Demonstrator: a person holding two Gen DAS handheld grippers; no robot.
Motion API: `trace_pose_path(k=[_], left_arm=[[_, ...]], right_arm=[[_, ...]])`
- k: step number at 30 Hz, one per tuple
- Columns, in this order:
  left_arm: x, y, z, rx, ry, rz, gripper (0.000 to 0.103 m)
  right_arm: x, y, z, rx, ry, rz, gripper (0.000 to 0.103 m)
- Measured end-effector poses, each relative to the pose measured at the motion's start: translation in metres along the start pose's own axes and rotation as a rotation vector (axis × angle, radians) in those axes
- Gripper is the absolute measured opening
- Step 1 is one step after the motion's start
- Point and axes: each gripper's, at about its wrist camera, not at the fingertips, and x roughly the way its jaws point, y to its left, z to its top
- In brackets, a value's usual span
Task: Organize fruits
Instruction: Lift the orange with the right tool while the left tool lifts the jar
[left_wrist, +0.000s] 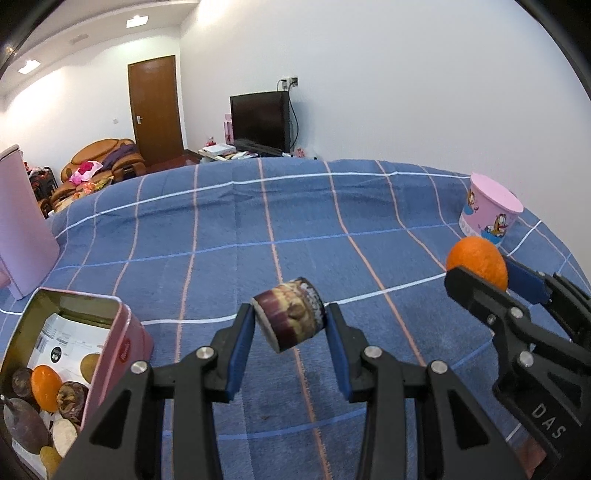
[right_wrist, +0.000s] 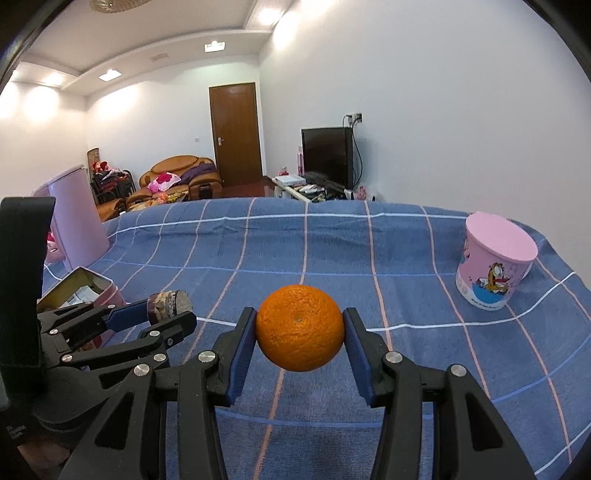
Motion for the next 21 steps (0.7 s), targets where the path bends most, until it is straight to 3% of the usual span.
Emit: trace_pose_path(k=[21], left_arm=[[-0.019,0.005,-0.007,-0.01,-0.074,0.035,0.041]], right_arm=[[-0.015,0.007,-0.002,-0.014,-0.072,-0.003,0.049]])
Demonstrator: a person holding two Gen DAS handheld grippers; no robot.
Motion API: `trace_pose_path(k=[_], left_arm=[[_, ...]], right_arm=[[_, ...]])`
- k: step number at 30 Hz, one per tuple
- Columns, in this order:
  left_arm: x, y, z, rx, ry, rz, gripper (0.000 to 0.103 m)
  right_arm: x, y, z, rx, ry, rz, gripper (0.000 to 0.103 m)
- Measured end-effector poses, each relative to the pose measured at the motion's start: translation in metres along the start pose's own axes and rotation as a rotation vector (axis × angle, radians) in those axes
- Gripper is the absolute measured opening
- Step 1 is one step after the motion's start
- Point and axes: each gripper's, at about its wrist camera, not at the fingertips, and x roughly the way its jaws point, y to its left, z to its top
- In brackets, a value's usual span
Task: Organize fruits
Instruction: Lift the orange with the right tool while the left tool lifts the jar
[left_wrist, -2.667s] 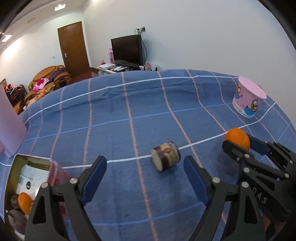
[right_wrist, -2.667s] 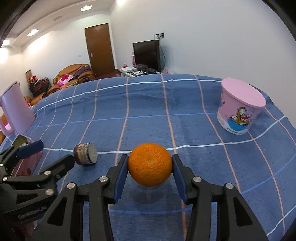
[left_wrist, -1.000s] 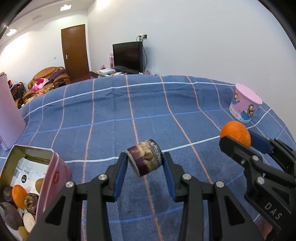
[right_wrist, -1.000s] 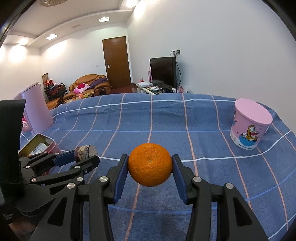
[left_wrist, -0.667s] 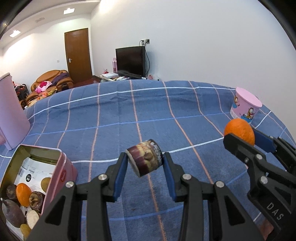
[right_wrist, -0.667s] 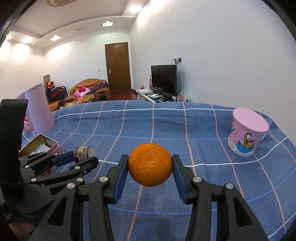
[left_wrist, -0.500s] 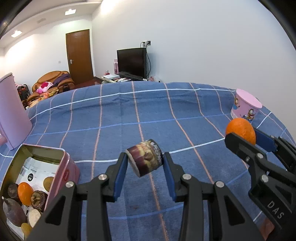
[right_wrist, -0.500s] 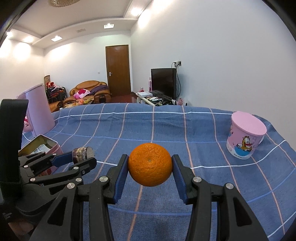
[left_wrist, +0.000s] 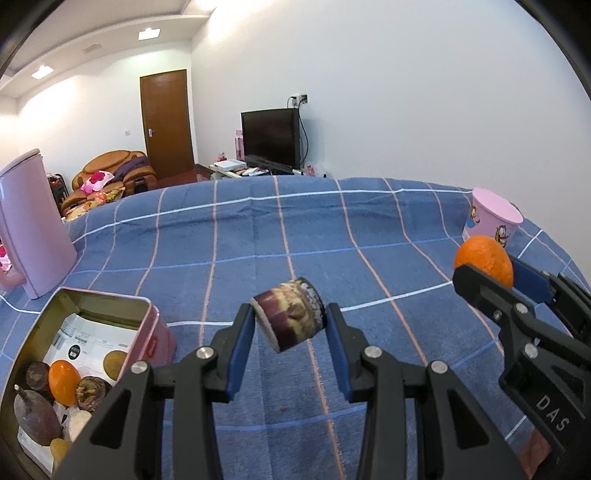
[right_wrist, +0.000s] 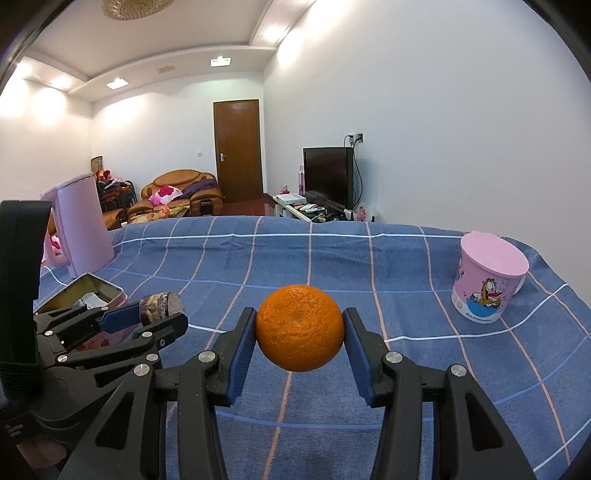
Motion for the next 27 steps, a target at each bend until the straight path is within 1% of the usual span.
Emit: trace_pose_path(k=[9,15,27], left_arm=[[-0.011,0.0,-0.001,0.012,-0.047,0.018,0.041],[-0.017,0.003,-0.003,0.0,-0.075,0.022,0.041],[-0.023,0.004,-0.004,0.001,-0.102,0.036,0.041]], right_arm=[[-0.01,0.003,-0.001,-0.012,-0.046,0.0,0.049],[-0.014,0.007,-0.002,-0.018,-0.063,-0.003,0.049],[-0.022,0.009,-0.004,-0.025,-0.094,0.0,0.049]])
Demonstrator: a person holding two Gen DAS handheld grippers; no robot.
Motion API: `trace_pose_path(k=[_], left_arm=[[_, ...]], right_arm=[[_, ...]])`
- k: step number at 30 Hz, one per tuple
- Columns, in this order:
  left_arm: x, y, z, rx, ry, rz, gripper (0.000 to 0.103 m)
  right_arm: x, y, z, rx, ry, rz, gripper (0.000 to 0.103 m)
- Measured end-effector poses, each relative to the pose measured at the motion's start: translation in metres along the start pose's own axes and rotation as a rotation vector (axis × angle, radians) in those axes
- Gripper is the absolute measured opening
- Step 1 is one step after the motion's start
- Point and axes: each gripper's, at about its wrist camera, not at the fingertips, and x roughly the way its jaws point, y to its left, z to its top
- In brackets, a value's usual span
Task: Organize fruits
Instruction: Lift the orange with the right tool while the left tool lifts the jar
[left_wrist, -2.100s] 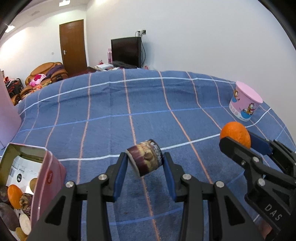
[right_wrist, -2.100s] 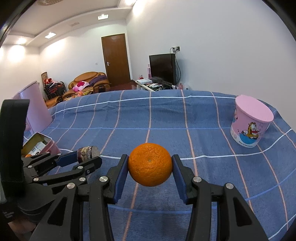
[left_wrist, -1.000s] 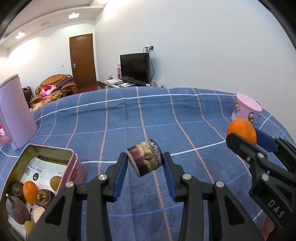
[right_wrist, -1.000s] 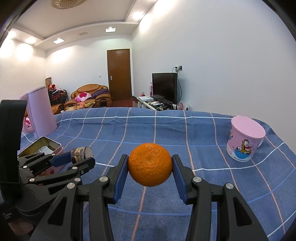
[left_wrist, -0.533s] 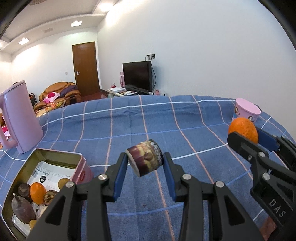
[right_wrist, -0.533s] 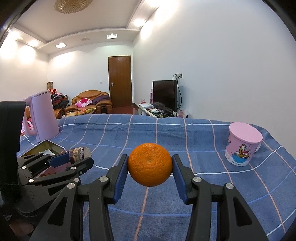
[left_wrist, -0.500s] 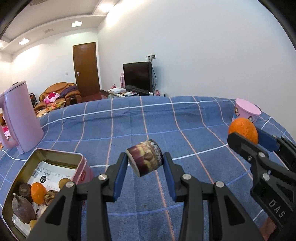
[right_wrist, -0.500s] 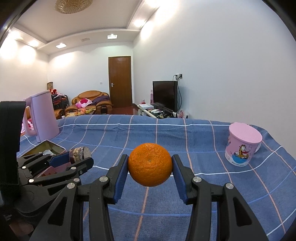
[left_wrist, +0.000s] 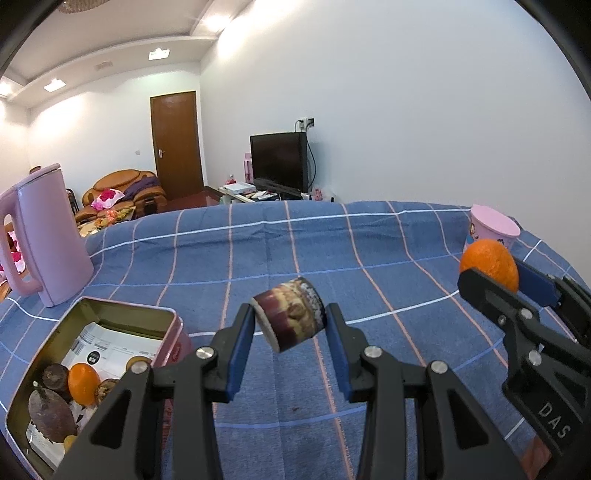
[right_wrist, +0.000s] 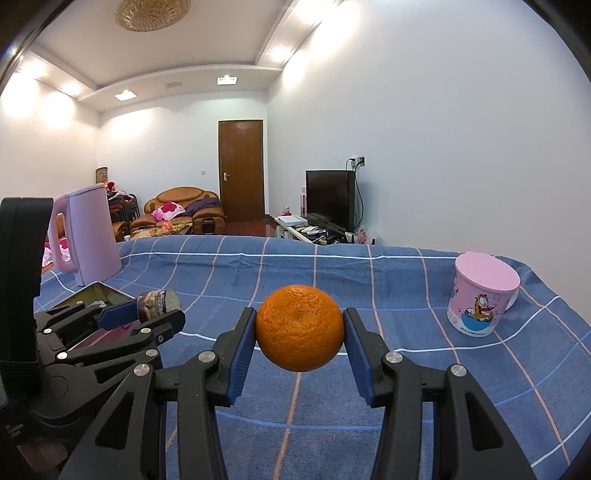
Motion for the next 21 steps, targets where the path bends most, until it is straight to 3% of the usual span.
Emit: trace_pose_path(k=[10,21], left_arm=[[-0.023,-0.001,-0.005,0.032,-0.083,0.043,0.041],[-0.029,0.008,-0.01,0.016,-0.055,0.05,0.041]], right_arm=[[-0.006,0.005,-0.001,-0.021,-0.026,0.003,0.049],[-0.014,0.014,-0.004,-0.038,-0.033,0.015,0.049]])
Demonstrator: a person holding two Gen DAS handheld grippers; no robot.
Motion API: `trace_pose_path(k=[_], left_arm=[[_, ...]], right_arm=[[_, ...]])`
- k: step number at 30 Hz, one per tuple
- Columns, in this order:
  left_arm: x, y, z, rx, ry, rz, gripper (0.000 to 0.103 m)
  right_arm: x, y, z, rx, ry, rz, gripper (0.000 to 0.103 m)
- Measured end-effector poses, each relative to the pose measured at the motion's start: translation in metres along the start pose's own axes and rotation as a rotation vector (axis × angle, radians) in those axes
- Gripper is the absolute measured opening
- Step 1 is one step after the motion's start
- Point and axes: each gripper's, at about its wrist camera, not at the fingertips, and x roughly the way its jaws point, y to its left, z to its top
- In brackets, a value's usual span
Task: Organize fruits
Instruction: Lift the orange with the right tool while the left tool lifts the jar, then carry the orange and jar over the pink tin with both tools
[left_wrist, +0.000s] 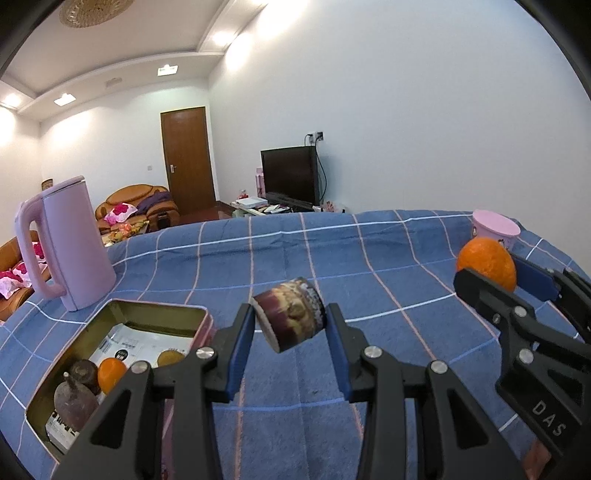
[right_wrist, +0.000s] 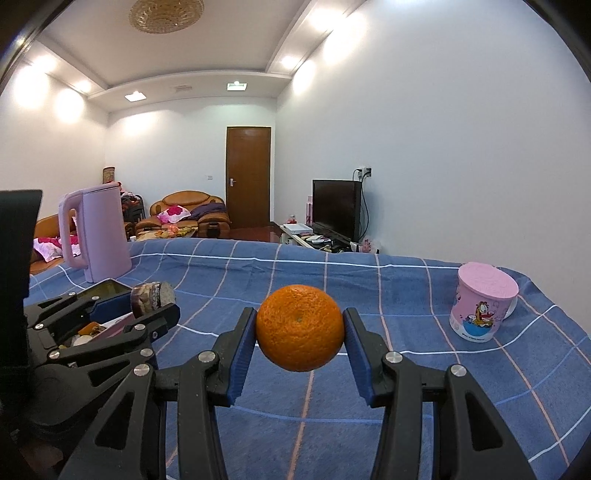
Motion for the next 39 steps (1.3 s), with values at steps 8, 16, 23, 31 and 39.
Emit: trace_pose_path(k=[8,16,23,31,39], left_arm=[[-0.009,0.006,-0.005,0.01,-0.001,0.018,0.041],[-0.02,0.024,-0.01,0.02,0.003,0.057,0.041],[-0.033,0.048,-0.009,0.015,0.0,0.087,0.041],[-0.04,0.082,-0.008,-0.013,0.012,0.15,0.041],[-0.04,0.115,-0.013,-0.051,0.035,0.206,0.041]], right_arm=[[-0.006,0.009,-0.002,-0.008,-0.002,0.021,0.049],[-0.001,0.021,-0.003,0.008,0.035,0.079,0.049],[0.005,0.043,0.001,0.027,0.057,0.151,0.049],[0.008,0.081,0.012,-0.02,0.046,0.219,0.049],[0.016,0.112,0.02,-0.052,0.045,0.276,0.049]])
